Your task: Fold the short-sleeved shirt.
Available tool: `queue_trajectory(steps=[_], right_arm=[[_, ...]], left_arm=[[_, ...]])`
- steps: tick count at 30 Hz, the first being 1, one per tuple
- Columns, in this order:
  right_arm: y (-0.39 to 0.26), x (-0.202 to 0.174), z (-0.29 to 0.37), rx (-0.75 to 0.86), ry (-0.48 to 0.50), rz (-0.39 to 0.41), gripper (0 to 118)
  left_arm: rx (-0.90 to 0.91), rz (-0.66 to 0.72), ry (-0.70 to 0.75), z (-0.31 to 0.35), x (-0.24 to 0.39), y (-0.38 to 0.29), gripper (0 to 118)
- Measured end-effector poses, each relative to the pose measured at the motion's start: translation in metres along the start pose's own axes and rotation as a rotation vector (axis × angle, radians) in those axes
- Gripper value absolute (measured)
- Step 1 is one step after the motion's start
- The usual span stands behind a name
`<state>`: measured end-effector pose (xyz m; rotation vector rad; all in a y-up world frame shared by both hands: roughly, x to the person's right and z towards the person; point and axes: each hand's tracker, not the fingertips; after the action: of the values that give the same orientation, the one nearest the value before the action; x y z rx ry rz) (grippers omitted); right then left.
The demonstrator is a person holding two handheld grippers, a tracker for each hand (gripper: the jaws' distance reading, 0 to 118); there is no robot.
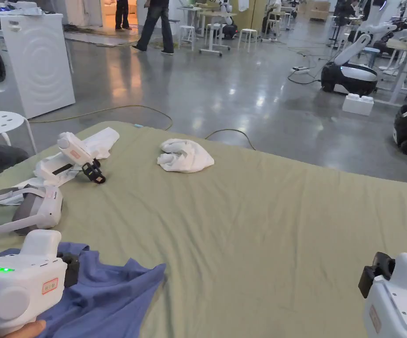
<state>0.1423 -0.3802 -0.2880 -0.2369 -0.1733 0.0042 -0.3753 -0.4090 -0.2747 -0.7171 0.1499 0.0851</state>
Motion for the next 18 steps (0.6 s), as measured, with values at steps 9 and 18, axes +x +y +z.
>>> queue_trajectory(steps=[9, 18], right_arm=[[-0.014, -0.012, -0.006, -0.047, 0.024, 0.025, 0], [-0.024, -0.015, -0.004, -0.088, 0.021, 0.045, 0]], left_arm=[[-0.349, 0.174, -0.033, -0.084, -0.065, -0.03, 76], [-0.445, 0.02, 0.059, -0.134, -0.05, -0.057, 73]])
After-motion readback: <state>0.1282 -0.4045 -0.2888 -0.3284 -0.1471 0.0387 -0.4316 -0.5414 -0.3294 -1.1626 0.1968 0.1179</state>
